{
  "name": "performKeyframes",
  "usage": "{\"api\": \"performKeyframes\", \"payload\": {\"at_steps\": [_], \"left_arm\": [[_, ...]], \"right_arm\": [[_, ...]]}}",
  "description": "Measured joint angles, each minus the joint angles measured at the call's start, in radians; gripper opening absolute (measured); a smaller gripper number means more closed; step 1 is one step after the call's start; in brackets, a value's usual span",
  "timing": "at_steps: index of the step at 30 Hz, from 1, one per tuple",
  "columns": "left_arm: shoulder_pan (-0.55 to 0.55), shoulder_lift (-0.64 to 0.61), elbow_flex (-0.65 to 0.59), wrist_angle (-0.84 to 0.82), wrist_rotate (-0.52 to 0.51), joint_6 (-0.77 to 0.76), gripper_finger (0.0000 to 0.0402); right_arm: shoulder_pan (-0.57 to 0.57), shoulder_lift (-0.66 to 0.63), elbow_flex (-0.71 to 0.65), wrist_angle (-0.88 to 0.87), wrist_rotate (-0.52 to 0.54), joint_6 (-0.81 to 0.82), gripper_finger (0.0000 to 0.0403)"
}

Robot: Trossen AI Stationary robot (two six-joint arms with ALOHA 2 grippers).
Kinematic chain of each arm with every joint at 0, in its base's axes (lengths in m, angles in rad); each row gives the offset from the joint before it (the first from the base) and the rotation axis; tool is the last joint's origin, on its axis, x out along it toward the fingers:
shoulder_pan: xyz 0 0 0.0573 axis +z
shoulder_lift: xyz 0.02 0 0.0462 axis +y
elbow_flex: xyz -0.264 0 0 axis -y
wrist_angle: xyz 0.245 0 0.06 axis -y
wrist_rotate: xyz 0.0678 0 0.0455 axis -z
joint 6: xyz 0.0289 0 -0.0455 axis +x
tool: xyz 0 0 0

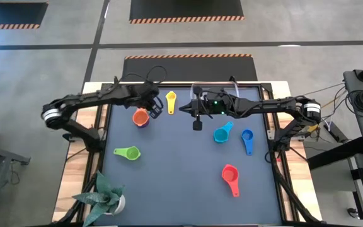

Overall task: Nest measuring cups in basket
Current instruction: Stack the red measuring cup on top of the orange measuring cup

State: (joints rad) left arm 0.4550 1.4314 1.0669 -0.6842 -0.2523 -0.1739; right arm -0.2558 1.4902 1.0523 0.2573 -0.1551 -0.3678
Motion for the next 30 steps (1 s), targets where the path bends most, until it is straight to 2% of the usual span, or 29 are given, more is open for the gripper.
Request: {"api": "performKeyframes", "payload": {"at_steps": [4, 8, 12, 18, 23, 30], "left_arm": [[-0.105, -0.097, 0.000, -0.021, 0.002, 0.000, 0.0000], [-0.217, -0.159, 0.000, -0.021, 0.055, -0.038, 0.0000], [-0.324, -0.170, -0.001, -0.032, 0.113, -0.077, 0.0000], [-0.452, -0.145, -0.002, -0.042, 0.115, -0.141, 0.0000], [-0.559, -0.130, -0.002, -0.034, 0.113, -0.062, 0.0000], [-0.656, -0.131, -0.003, 0.086, 0.104, 0.099, 0.0000]], "right_arm": [[0.000, 0.000, 0.000, 0.000, 0.000, -0.003, 0.0009], [0.000, 0.000, 0.000, 0.001, 0.000, -0.003, 0.0009], [0.000, 0.000, 0.000, 0.001, 0.000, 0.001, 0.0009], [0.001, -0.006, 0.000, -0.059, 0.000, 0.033, 0.0009], [0.033, -0.035, 0.000, -0.204, -0.002, 0.102, 0.0009], [0.135, -0.081, 0.000, -0.393, -0.002, 0.232, 0.0009]]}}
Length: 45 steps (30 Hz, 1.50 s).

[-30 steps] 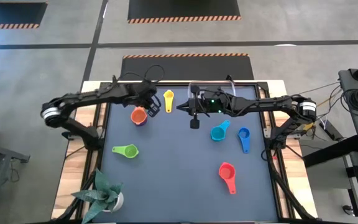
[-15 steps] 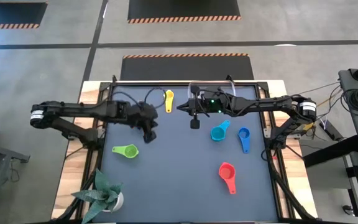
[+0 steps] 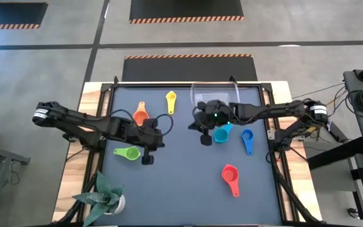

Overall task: Nest measuring cups in basket
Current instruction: Stack the red measuring cup on top of the orange measuring cup

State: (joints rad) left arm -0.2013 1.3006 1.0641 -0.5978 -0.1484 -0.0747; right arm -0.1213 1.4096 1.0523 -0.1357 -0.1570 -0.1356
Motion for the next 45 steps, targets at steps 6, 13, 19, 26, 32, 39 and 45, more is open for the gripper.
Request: {"api": "performKeyframes", "payload": {"at_steps": [6, 13, 19, 26, 32, 39, 45], "left_arm": [[-0.032, 0.000, -0.019, 0.075, 0.001, 0.104, 0.0000], [-0.033, -0.023, -0.102, 0.193, 0.039, 0.181, 0.0000], [-0.033, -0.085, -0.154, 0.261, 0.046, 0.251, 0.0000], [-0.033, -0.191, -0.179, 0.280, 0.046, 0.329, 0.0000], [-0.033, -0.258, -0.184, 0.279, 0.046, 0.335, 0.0000], [-0.033, -0.278, -0.184, 0.276, 0.046, 0.328, 0.0000], [-0.033, -0.263, -0.184, 0.276, 0.046, 0.320, 0.0000]], "right_arm": [[0.093, -0.022, 0.000, -0.130, 0.000, 0.191, 0.0009], [0.171, -0.044, 0.000, -0.239, 0.000, 0.431, 0.0009], [0.228, -0.047, 0.021, -0.304, 0.001, 0.591, 0.0009], [0.299, -0.046, 0.074, -0.375, 0.009, 0.777, 0.0009], [0.376, -0.046, 0.077, -0.456, 0.010, 0.985, 0.0009], [0.471, -0.045, 0.071, -0.691, 0.010, 1.252, 0.0009], [0.541, -0.003, 0.068, -0.745, 0.027, 1.327, 0.0009]]}}
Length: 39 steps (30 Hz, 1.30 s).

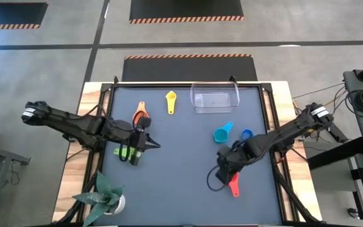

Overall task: Nest measuring cups in basket
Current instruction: Stack the red measuring cup on top of the orange measuring cup

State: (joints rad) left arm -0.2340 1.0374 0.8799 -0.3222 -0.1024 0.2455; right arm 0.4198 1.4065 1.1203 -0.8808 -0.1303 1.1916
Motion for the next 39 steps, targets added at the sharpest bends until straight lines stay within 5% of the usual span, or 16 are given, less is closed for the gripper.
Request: {"api": "performKeyframes", "payload": {"at_steps": [9, 17, 32, 39], "left_arm": [[0.000, 0.002, 0.000, 0.008, -0.001, -0.003, 0.0000], [0.000, 0.003, 0.000, 0.007, -0.003, -0.019, 0.0000], [0.000, 0.003, 0.000, 0.007, -0.003, -0.023, 0.0000], [0.000, 0.003, 0.000, 0.007, -0.003, -0.023, 0.0000]], "right_arm": [[0.049, 0.171, 0.115, -0.160, -0.023, -0.111, 0.0009], [0.052, 0.193, 0.120, -0.114, -0.027, -0.083, 0.0015], [0.052, 0.266, 0.119, -0.067, 0.012, -0.136, 0.0174], [0.051, 0.312, 0.119, -0.056, 0.029, -0.190, 0.0172]]}}
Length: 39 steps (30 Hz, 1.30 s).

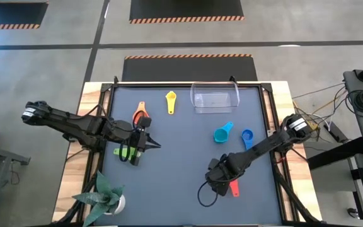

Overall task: Nest measuring cups in basket
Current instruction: Stack the red measuring cup on top of the orange measuring cup

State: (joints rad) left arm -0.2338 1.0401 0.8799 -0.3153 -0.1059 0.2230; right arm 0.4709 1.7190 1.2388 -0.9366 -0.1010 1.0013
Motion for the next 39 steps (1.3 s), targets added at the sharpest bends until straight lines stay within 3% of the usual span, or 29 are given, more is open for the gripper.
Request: {"api": "performKeyframes", "payload": {"at_steps": [13, 19, 24, 39], "left_arm": [[0.000, 0.000, 0.000, 0.000, -0.009, 0.000, 0.0000], [0.000, -0.002, 0.000, -0.020, -0.010, 0.021, 0.0000], [0.000, -0.024, -0.003, -0.017, -0.010, 0.045, 0.0000], [0.000, -0.214, -0.042, -0.016, -0.042, 0.063, 0.0000]], "right_arm": [[-0.005, 0.011, 0.000, 0.004, -0.003, -0.050, 0.0018], [-0.007, 0.009, 0.014, -0.014, -0.009, -0.094, 0.0014], [-0.007, 0.007, 0.104, -0.074, 0.005, -0.243, 0.0012], [-0.116, 0.005, 0.367, -0.152, 0.322, -0.864, 0.0011]]}}
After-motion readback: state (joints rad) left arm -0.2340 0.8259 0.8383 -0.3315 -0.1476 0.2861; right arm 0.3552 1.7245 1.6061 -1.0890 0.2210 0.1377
